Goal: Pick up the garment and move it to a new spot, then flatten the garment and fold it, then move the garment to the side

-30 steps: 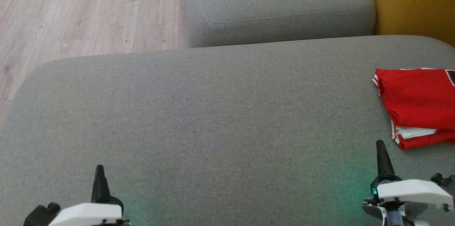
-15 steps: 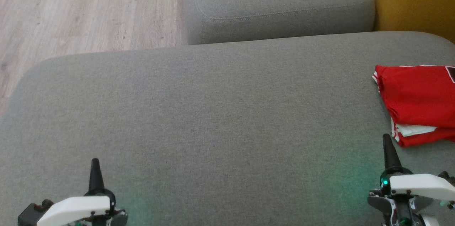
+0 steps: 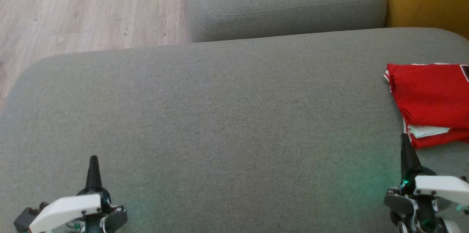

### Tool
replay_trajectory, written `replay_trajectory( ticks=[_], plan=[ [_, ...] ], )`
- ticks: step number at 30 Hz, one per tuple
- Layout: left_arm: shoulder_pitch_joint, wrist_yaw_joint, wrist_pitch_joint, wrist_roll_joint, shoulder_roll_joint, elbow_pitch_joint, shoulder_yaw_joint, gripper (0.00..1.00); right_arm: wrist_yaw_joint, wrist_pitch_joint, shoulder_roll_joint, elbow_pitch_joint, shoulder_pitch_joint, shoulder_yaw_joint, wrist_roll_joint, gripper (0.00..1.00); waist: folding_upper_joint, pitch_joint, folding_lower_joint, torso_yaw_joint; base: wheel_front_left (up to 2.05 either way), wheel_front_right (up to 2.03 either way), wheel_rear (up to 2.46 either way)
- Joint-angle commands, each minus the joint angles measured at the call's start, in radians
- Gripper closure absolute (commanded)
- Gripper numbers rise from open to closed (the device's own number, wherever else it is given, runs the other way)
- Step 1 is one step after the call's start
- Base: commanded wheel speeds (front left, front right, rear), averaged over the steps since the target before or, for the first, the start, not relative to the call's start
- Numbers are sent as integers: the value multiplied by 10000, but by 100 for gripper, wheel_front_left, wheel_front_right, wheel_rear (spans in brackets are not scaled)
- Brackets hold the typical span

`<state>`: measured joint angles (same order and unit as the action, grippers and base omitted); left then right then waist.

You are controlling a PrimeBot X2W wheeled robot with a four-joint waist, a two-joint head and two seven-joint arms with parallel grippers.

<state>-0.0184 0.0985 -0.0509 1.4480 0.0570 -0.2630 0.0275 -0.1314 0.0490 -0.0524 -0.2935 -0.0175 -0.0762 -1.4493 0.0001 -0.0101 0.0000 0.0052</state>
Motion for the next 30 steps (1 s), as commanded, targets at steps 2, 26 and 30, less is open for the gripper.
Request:
replay_trajectory(
  ticks=[2,26,30],
  plan=[
    [-596,122,-97,356,87,249,385,100,7,118,-135,420,-674,89,-376,100,-1,17,0,-7,0,0,0],
    [-882,322,-491,1742,53,183,698,100,7,507,-102,496,-888,-207,-1732,100,-1,132,0,-52,0,0,0],
    [-883,322,-500,1733,45,183,710,100,7,516,-94,496,-889,-219,-1722,100,-1,132,0,-52,0,0,0]
  ],
)
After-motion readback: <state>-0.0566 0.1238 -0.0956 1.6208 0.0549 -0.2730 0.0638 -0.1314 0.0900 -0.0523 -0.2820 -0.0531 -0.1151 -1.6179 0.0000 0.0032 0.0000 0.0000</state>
